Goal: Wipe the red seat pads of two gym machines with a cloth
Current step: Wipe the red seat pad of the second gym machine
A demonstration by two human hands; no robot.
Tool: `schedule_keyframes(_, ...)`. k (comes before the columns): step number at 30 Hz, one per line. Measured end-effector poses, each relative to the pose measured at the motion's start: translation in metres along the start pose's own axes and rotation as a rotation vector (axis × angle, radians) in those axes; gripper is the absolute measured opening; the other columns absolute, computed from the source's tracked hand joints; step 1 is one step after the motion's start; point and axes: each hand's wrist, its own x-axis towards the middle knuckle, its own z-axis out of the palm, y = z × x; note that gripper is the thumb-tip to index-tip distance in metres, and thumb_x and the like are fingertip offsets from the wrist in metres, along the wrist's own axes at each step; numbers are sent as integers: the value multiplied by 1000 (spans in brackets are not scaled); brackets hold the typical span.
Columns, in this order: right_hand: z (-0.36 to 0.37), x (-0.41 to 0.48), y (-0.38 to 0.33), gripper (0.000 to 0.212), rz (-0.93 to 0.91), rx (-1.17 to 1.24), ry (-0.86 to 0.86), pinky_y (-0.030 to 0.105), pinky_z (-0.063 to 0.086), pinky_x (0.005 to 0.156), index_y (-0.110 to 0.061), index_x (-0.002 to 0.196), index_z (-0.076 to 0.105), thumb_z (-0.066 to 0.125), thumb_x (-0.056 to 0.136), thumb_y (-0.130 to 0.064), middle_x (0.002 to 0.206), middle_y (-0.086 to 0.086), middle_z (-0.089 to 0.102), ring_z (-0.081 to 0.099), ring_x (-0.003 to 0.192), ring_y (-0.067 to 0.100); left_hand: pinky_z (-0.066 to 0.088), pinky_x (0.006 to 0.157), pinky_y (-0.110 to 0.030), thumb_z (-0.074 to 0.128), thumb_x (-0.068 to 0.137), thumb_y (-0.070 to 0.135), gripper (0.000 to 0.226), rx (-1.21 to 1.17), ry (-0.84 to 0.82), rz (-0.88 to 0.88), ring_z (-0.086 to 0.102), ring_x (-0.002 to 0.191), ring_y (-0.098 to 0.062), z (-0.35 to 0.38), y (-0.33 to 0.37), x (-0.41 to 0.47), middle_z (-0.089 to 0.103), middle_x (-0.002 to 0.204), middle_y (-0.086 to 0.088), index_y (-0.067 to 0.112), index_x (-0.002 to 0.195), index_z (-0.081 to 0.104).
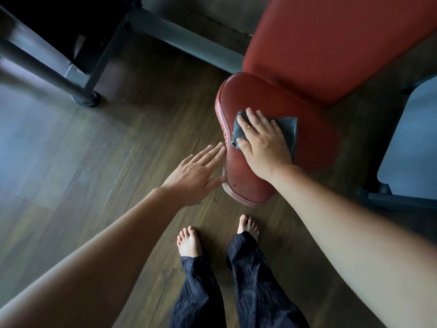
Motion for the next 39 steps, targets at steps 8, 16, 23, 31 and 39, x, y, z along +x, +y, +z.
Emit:
schedule_keyframes(8, 1, -10, -5, 58, 13, 37, -11, 54, 20, 123, -23, 156, 36, 40, 101, -42, 167, 3, 26, 22, 154, 28, 12, 130, -42, 23, 106, 62, 73, -19, -24, 9, -5, 159, -9, 1, 3, 3, -10, 171, 14, 31, 163, -10)
schedule_keyframes(16, 2, -51, -21, 60, -59, 29, -70, 54, 21, 122, -19, 157, 33, 32, 101, -43, 167, 5, 26, 21, 154, 30, 16, 129, -47, 21, 104, 66, 74, -65, -5, 0, -2, 160, -11, 8, 5, 3, -7, 172, 13, 33, 164, -9)
schedule_keyframes(23, 8, -53, -46, 60, 72, 14, -25, 54, 17, 123, -17, 157, 33, 36, 101, -41, 168, 6, 22, 18, 155, 30, 16, 129, -47, 21, 102, 65, 75, -70, -11, 21, -1, 160, -13, 8, 4, 6, -6, 172, 13, 33, 164, -8)
schedule_keyframes(31, -2, -24, -3, 60, 208, 66, -45, 55, 16, 124, -16, 159, 25, 29, 104, -42, 169, 8, 14, 11, 156, 30, 17, 128, -51, 27, 105, 61, 74, -89, -20, -18, -5, 160, -10, 8, 4, 10, -8, 172, 15, 34, 163, -11)
schedule_keyframes(39, 0, -92, -22, 67, -17, 57, -124, 50, 16, 125, -19, 160, 21, 25, 101, -51, 170, 2, 12, 10, 157, 25, 17, 129, -48, 26, 101, 65, 79, -78, -26, -27, -1, 160, -12, -1, 9, 9, -5, 172, 14, 31, 163, -9)
